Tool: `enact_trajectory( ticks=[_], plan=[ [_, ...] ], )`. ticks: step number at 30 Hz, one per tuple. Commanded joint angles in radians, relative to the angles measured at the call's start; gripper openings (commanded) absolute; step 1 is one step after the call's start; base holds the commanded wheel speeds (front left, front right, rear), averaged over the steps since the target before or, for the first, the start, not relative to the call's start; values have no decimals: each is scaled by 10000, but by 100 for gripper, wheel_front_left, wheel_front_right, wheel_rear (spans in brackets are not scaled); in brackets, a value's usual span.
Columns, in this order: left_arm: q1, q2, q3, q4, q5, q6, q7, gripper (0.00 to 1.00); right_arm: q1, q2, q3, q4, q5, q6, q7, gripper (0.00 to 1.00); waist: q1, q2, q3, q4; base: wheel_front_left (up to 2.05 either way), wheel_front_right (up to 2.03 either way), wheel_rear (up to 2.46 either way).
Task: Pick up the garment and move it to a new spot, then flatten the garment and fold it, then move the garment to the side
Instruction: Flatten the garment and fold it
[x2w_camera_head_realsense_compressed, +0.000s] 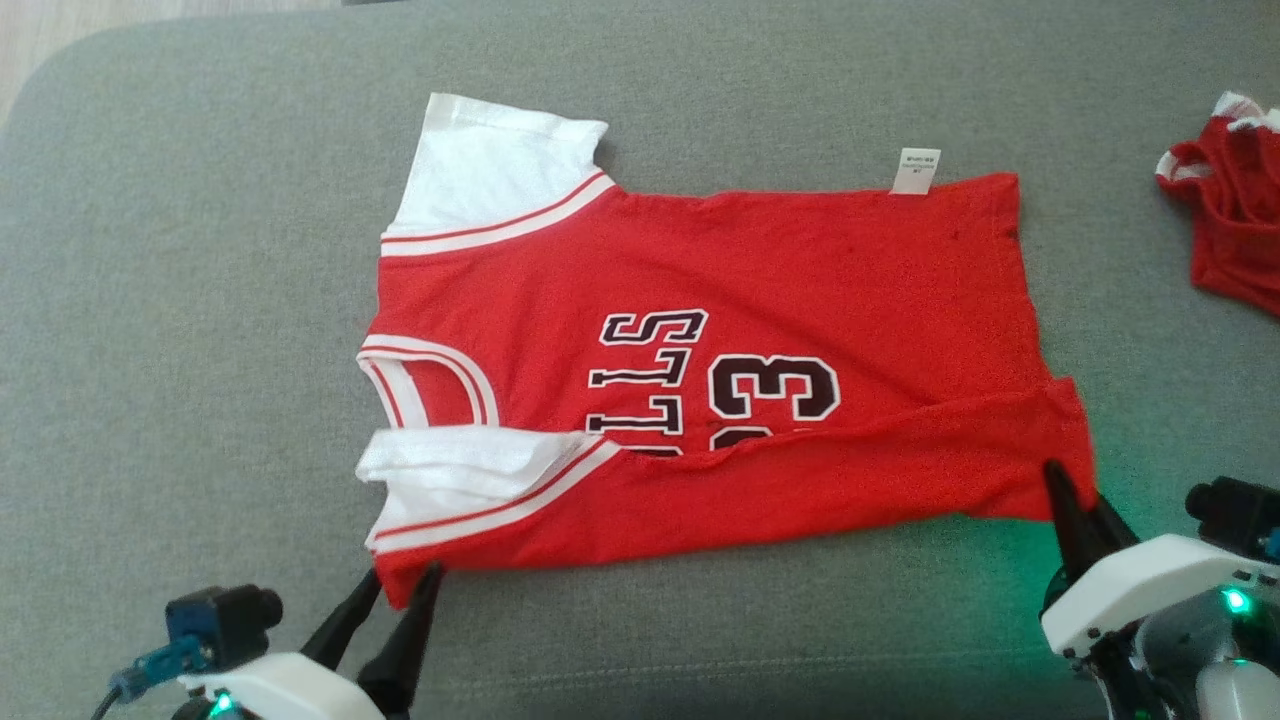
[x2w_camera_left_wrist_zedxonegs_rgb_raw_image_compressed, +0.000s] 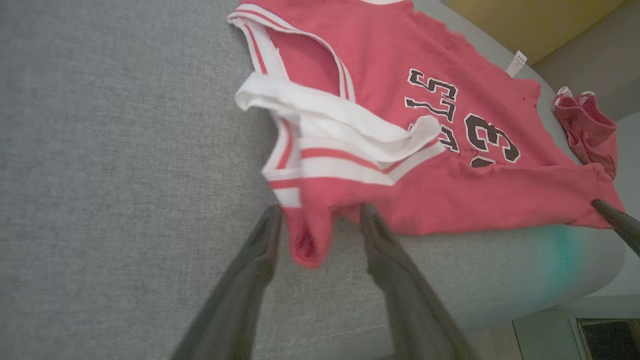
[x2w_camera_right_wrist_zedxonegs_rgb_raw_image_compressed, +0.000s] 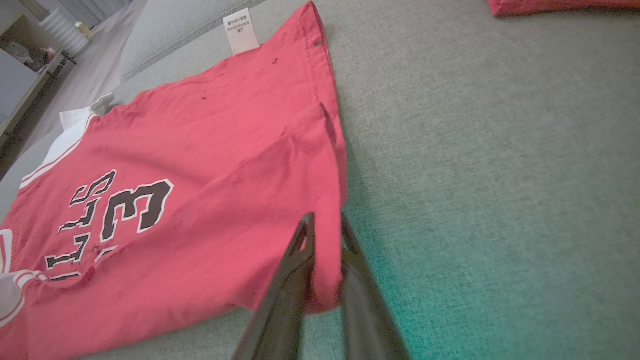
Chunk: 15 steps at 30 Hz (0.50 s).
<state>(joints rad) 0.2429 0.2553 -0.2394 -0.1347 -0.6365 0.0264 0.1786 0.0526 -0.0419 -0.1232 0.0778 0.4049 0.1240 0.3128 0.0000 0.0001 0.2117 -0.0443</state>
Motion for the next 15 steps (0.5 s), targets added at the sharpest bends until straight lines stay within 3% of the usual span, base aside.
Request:
enact_trajectory(
  ticks=[1,9,15],
  plan=[
    [-274,16,329,-234,-23,-11,-125,100,-27,-83,129,-252,-33,67,-193,100,0,-1,-78,-37,0,0,0],
    [-319,529,765,-602,136,97,-168,100,-36,-83,-174,-436,-345,67,-509,100,0,-1,-315,-168,0,0,0],
    [-1746,1353,980,-1270,506,39,532,100,-604,-83,-49,-1058,-671,67,-605,100,0,-1,-228,-325,0,0,0]
  ],
)
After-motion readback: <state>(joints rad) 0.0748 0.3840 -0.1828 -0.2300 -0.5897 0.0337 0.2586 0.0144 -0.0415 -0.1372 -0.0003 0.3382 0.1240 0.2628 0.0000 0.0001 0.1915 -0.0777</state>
